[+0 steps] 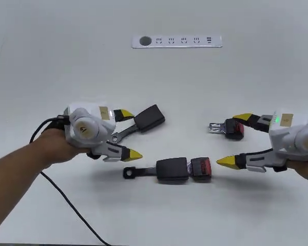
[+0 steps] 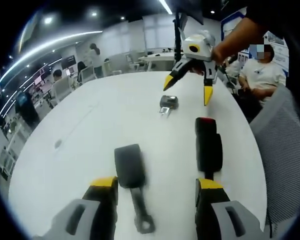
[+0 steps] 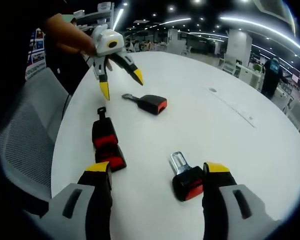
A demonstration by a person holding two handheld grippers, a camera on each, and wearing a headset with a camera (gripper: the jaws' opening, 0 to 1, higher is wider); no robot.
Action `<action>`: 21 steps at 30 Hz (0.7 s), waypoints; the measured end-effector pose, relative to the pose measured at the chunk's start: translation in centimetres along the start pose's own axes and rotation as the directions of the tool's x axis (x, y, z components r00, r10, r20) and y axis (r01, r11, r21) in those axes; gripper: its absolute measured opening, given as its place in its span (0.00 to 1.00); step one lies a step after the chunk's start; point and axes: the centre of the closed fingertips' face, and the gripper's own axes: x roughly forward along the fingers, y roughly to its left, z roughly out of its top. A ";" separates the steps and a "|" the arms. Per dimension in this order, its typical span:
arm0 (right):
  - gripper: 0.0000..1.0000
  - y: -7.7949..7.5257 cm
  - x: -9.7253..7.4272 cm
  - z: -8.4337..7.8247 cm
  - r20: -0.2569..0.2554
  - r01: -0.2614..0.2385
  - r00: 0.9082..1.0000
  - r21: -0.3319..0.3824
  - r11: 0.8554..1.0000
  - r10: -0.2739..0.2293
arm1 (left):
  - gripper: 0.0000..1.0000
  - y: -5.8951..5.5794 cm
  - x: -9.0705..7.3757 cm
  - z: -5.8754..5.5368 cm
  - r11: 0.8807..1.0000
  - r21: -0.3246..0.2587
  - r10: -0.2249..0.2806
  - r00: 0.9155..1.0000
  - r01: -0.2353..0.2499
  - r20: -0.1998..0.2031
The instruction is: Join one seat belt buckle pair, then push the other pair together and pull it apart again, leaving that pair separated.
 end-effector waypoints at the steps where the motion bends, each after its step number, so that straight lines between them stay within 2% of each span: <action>1: 0.74 -0.3 0.0 0.0 -0.003 -0.002 1.000 0.002 1.000 0.002 | 0.64 0.2 0.1 0.0 1.000 0.000 0.000 1.000 0.000 0.000; 5: 0.76 -1.3 0.1 -0.6 -0.025 -0.015 1.000 0.010 1.000 0.015 | 0.64 1.6 0.7 -0.4 1.000 -0.006 0.016 1.000 -0.017 -0.021; 6: 0.76 -2.0 0.0 -1.1 -0.037 -0.014 0.999 0.007 1.000 0.014 | 0.64 2.1 0.9 -0.5 1.000 -0.009 0.021 1.000 -0.022 -0.023; 10: 0.76 -2.9 0.2 -1.5 -0.040 -0.017 0.999 0.013 1.000 0.017 | 0.64 2.7 1.4 -0.2 0.999 -0.027 0.028 0.999 -0.029 -0.021; 14: 0.75 -3.9 0.7 -2.7 -0.061 -0.016 0.998 0.025 1.000 0.017 | 0.63 2.6 2.2 -0.4 0.999 -0.035 0.008 0.999 -0.009 -0.037; 17: 0.74 -4.1 0.9 -3.3 -0.074 -0.024 0.997 0.029 0.999 0.026 | 0.62 2.5 2.9 -0.6 0.999 -0.037 -0.008 0.999 0.006 -0.049; 19: 0.69 -4.0 0.8 -3.6 -0.086 -0.044 0.995 0.042 0.998 0.048 | 0.62 2.5 3.2 -0.6 0.999 -0.037 -0.010 0.998 0.008 -0.061; 21: 0.70 -4.3 0.8 -4.0 -0.095 -0.040 0.995 0.030 0.999 0.042 | 0.59 2.5 3.4 -0.7 0.999 -0.045 -0.019 0.998 0.016 -0.066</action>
